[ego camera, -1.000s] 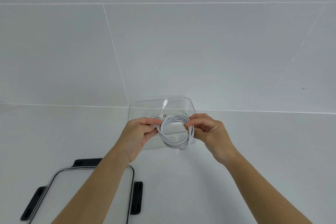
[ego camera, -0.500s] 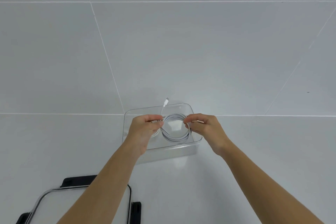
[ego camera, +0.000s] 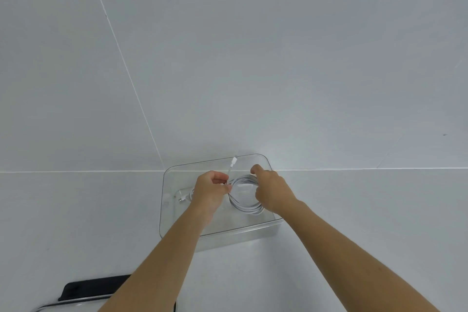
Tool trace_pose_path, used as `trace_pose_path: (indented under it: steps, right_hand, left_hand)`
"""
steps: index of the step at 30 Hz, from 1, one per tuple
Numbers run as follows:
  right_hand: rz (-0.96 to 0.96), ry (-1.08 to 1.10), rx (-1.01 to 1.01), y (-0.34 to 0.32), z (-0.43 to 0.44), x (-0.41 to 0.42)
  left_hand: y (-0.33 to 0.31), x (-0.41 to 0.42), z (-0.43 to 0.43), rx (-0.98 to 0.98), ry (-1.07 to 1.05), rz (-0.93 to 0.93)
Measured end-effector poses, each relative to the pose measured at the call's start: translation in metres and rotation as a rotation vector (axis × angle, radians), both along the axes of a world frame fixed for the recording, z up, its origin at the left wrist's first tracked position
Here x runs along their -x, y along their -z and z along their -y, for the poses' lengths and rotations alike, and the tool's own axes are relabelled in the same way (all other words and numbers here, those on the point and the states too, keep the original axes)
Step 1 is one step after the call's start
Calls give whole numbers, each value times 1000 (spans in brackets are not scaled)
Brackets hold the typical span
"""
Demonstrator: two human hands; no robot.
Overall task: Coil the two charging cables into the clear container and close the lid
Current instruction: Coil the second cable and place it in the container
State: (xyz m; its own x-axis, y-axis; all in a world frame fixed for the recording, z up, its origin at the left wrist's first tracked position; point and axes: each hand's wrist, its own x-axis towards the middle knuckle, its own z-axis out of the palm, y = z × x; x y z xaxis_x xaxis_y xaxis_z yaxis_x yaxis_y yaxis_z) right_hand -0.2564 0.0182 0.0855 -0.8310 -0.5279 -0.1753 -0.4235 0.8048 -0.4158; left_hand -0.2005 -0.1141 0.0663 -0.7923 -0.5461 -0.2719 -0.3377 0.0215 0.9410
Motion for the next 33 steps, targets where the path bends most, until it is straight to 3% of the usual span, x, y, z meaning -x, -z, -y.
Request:
trace_pose_path:
  steps: [6, 11, 14, 21, 33]
  right_hand:
    - [-158, -134, -280, 7, 15, 9]
    - [-281, -215, -389, 19, 23, 20]
    - [-338, -264, -414, 24, 25, 25]
    - [-518, -389, -468, 35, 24, 30]
    - [-542, -330, -459, 38, 28, 31]
  left_hand:
    - [17, 14, 7, 58, 39, 85]
    - [32, 25, 5, 154, 100, 165]
    - [38, 31, 5, 265, 146, 191]
    - [45, 39, -8, 806, 416, 252]
    - [48, 47, -2, 1013, 550, 254]
